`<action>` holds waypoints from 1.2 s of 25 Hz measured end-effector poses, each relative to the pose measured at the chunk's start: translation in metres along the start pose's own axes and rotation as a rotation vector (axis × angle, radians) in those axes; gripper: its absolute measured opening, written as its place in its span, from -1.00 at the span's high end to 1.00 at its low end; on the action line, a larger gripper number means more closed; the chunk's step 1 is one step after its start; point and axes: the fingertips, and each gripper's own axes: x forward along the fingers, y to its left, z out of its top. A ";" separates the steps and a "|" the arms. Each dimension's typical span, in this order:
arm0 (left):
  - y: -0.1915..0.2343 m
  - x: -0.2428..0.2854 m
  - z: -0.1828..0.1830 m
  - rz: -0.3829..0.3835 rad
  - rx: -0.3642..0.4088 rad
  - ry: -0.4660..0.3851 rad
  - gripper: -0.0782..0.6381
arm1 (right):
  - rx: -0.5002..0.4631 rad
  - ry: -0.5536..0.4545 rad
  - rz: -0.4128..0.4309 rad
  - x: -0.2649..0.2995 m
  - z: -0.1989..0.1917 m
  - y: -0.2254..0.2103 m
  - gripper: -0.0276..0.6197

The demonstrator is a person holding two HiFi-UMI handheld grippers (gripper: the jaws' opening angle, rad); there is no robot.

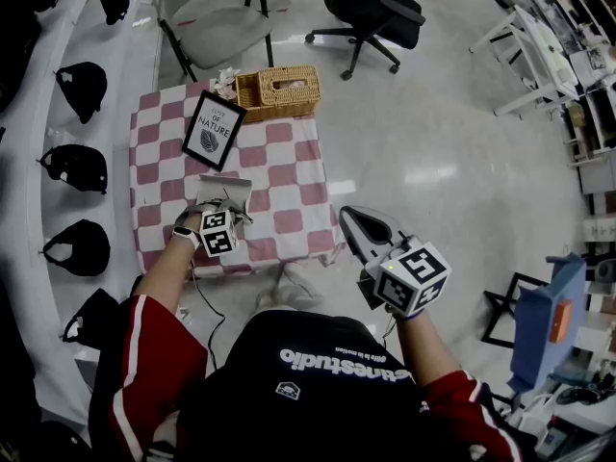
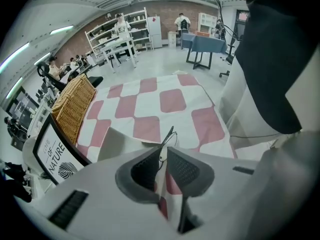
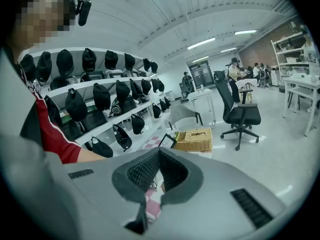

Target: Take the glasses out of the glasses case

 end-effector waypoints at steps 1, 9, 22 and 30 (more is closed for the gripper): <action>0.000 0.000 0.000 0.002 0.006 -0.001 0.63 | 0.000 -0.001 -0.001 0.000 0.000 0.000 0.90; 0.004 -0.008 0.003 0.021 0.043 -0.004 0.70 | 0.012 -0.001 0.000 -0.002 -0.001 -0.001 0.90; 0.011 -0.027 0.007 0.086 0.061 -0.023 0.75 | 0.004 -0.012 0.017 -0.003 0.003 0.011 0.90; 0.012 -0.049 0.014 0.156 0.067 -0.042 0.75 | -0.014 -0.028 0.035 -0.009 0.007 0.026 0.91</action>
